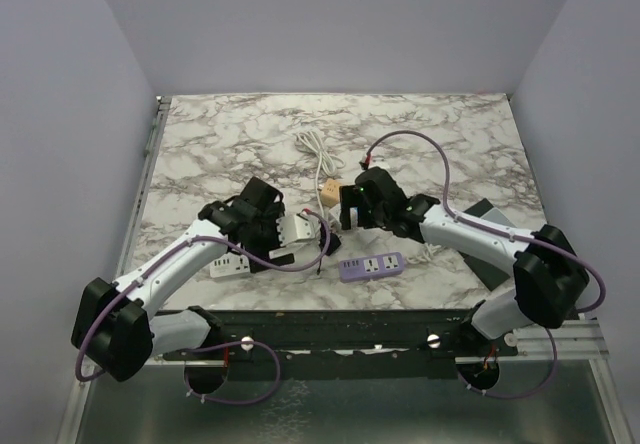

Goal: Insert the plug
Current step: Move the socket to the center of the board.

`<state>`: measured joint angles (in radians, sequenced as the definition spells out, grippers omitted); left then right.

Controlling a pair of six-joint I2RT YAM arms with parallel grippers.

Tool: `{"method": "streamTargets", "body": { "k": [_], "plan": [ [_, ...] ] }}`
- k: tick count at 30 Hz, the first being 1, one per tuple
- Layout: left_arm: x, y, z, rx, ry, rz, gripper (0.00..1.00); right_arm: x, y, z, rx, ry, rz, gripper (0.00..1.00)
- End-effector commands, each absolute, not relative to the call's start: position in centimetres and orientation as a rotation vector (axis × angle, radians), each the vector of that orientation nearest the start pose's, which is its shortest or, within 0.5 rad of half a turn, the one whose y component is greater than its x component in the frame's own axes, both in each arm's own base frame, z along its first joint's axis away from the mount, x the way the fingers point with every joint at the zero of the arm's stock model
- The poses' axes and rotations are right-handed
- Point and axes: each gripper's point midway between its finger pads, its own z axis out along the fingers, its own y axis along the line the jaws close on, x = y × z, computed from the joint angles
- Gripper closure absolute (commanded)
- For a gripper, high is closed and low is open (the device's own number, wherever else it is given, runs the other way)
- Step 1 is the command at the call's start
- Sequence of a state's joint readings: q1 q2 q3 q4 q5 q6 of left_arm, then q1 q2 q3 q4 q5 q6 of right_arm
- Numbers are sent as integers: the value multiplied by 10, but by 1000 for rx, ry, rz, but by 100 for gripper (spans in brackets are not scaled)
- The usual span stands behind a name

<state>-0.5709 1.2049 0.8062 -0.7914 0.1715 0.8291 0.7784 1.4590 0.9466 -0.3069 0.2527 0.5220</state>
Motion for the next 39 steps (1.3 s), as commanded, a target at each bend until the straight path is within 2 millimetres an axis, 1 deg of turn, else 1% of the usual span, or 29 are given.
{"method": "streamTargets", "body": {
  "k": [1, 4, 8, 11, 14, 17, 21, 24, 26, 28, 29, 32, 33, 35, 36, 39],
  "plan": [
    [206, -153, 115, 1659, 2048, -285, 1, 300, 277, 107, -269, 2318, 352, 5],
    [212, -163, 133, 1603, 2033, -310, 1, 308, 285, 101, -295, 2312, 317, 6],
    [220, -172, 151, 1559, 2002, -335, 1, 319, 286, 93, -309, 2301, 251, 9],
    [222, -173, 158, 1548, 1982, -331, 1, 323, 285, 86, -318, 2299, 220, 13],
    [220, -170, 158, 1558, 1971, -313, 1, 323, 288, 76, -335, 2311, 214, 17],
    [216, -161, 149, 1602, 1967, -275, 1, 319, 290, 65, -359, 2327, 205, 20],
    [208, -145, 127, 1692, 1971, -213, 1, 315, 288, 52, -372, 2349, 186, 25],
    [201, -133, 108, 1762, 1990, -169, 1, 316, 284, 52, -367, 2342, 161, 35],
    [198, -124, 98, 1809, 1995, -133, 1, 318, 279, 57, -368, 2323, 132, 43],
    [195, -115, 86, 1859, 2002, -92, 1, 320, 273, 67, -365, 2296, 104, 51],
    [194, -111, 80, 1879, 2008, -71, 1, 321, 270, 74, -362, 2279, 96, 55],
    [193, -101, 69, 1928, 2012, -23, 1, 320, 263, 95, -355, 2239, 95, 71],
    [192, -100, 66, 1946, 2006, -19, 1, 318, 261, 99, -355, 2233, 97, 73],
    [191, -98, 63, 1966, 2003, -14, 1, 313, 258, 105, -357, 2231, 117, 75],
    [190, -97, 60, 1975, 2001, -8, 1, 309, 258, 107, -365, 2234, 137, 77],
    [188, -90, 52, 2013, 1996, 23, 1, 291, 256, 112, -395, 2250, 212, 84]
  ]
}}
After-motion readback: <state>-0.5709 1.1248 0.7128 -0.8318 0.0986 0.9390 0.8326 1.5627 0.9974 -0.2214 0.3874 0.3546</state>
